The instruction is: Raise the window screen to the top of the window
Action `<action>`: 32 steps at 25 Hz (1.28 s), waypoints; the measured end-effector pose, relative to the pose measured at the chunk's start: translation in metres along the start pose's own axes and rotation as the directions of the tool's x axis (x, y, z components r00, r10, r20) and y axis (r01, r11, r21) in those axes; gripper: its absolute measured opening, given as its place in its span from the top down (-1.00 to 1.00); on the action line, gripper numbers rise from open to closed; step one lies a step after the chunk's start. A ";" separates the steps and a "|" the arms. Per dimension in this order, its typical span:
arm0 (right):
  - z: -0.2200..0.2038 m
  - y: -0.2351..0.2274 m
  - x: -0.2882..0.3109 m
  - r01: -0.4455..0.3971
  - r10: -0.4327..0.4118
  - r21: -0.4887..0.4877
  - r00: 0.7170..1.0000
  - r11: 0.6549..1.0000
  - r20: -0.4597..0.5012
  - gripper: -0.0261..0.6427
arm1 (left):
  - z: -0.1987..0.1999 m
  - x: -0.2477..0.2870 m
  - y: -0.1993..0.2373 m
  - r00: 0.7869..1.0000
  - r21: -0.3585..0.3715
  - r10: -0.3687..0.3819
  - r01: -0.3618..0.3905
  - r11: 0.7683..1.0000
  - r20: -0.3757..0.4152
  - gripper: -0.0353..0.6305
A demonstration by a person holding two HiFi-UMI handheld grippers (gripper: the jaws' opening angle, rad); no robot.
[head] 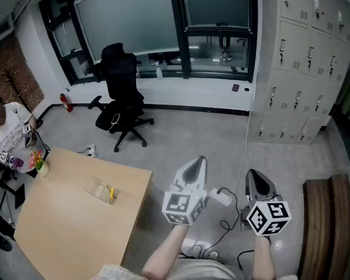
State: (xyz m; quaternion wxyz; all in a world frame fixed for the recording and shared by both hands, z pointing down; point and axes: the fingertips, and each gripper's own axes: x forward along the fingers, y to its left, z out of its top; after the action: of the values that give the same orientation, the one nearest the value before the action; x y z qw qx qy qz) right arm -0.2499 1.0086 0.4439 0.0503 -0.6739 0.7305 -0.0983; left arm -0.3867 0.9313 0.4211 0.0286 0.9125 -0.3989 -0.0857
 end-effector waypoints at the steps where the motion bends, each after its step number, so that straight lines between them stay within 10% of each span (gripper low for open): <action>1: 0.000 -0.003 -0.004 -0.002 0.002 0.003 1.000 1.000 -0.001 0.91 | 0.000 0.000 -0.006 1.000 0.002 -0.006 0.006 1.000 0.005 0.88; 19: -0.006 -0.047 -0.043 -0.060 0.060 0.006 0.998 0.998 0.001 0.91 | -0.007 -0.016 -0.047 0.999 0.112 -0.010 0.005 0.994 0.041 0.88; 32: -0.019 -0.109 0.123 -0.039 0.042 0.037 0.995 0.999 -0.085 0.90 | -0.057 0.110 0.073 1.000 0.086 0.024 -0.024 0.996 0.003 0.88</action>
State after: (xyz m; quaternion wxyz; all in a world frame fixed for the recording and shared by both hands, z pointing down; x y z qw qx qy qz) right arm -0.1581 0.8795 0.4928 0.0325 -0.6532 0.7436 -0.1390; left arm -0.3561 0.8001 0.4711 -0.0102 0.9079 -0.4132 -0.0692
